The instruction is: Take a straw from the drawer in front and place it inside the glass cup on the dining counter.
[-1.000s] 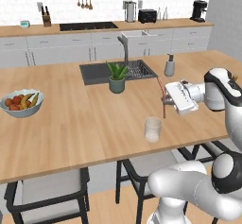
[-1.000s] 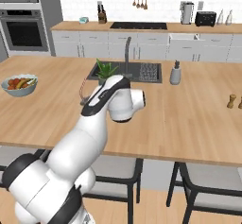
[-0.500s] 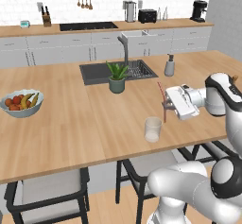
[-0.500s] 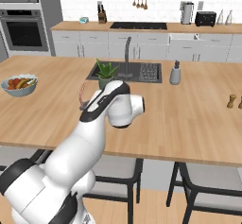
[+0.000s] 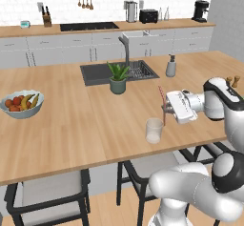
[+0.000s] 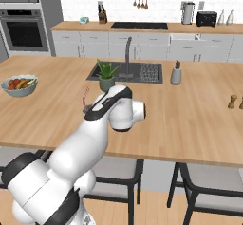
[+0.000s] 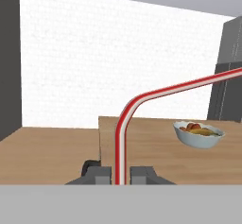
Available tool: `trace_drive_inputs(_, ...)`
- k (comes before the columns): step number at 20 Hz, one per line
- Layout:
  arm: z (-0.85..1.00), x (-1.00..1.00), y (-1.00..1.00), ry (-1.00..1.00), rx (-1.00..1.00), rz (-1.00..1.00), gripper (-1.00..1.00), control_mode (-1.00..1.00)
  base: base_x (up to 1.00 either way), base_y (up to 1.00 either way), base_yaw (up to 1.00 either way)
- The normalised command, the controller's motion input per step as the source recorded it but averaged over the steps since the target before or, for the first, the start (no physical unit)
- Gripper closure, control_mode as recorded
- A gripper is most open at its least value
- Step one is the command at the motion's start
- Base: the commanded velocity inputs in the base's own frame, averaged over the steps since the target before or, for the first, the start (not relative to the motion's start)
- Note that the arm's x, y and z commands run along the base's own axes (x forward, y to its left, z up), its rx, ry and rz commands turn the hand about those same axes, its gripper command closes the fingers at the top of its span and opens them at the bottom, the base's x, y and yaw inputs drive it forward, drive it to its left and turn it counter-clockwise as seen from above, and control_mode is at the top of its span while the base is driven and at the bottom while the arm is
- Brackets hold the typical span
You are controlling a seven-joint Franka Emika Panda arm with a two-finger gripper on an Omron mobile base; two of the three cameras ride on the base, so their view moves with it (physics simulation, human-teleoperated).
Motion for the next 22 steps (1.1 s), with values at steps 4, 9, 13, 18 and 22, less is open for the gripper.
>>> trace_drive_inputs(4, -0.13, 0.25, -0.09, 0.01, 0.05, 0.00, 1.00, -1.00, 0.00, 0.00, 0.00)
trace_drive_inputs(9, -0.14, 0.27, -0.02, 0.04, 0.03, 0.00, 1.00, -1.00, 0.00, 0.00, 0.00)
trace_drive_inputs(13, -0.17, 0.26, 0.00, 0.07, 0.02, 0.00, 1.00, -1.00, 0.00, 0.00, 0.00)
trace_drive_inputs(18, -0.20, 0.19, 0.00, 0.07, 0.02, 0.00, 1.00, -1.00, 0.00, 0.00, 0.00)
trace_drive_inputs(22, -0.22, 0.16, 0.00, 0.06, 0.01, 0.00, 1.00, -1.00, 0.00, 0.00, 0.00)
